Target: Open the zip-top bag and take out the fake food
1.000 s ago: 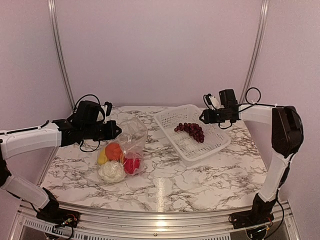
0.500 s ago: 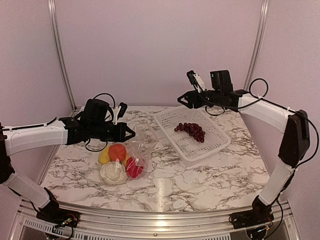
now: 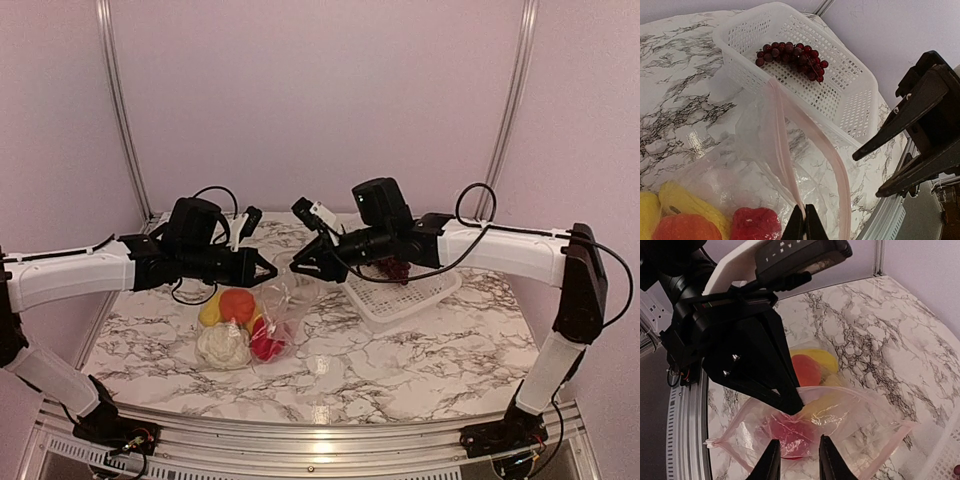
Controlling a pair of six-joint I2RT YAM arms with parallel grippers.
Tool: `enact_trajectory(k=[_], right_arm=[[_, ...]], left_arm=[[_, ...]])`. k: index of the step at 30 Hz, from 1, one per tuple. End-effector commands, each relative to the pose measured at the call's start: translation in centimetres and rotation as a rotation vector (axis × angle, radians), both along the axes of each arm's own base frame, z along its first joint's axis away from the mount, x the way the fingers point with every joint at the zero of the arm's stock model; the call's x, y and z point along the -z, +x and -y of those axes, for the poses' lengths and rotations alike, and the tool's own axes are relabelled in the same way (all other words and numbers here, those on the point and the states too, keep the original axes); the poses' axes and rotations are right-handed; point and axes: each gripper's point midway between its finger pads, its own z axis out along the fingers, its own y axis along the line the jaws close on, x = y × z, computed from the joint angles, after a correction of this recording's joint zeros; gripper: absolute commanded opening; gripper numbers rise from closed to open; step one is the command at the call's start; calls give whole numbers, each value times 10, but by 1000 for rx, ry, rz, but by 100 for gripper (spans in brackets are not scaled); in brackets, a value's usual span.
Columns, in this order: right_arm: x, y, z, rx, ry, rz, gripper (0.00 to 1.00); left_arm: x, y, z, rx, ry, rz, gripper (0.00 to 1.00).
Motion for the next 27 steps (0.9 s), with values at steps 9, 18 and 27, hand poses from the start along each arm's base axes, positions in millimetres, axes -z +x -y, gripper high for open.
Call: enact_trajectory(k=[9,18,27], right_arm=[[101,-23,-38,-48,-177,23,22],[136,-53,-38,-127,-189,19,54],[159,-51,-49,-152,-197,9,70]], left_arm=[[-23,-12,-4,8,-73,28,0],[-27,-5,-12,-70,-110,30,0],[-9,-17,-21,-75,-97,-8,0]])
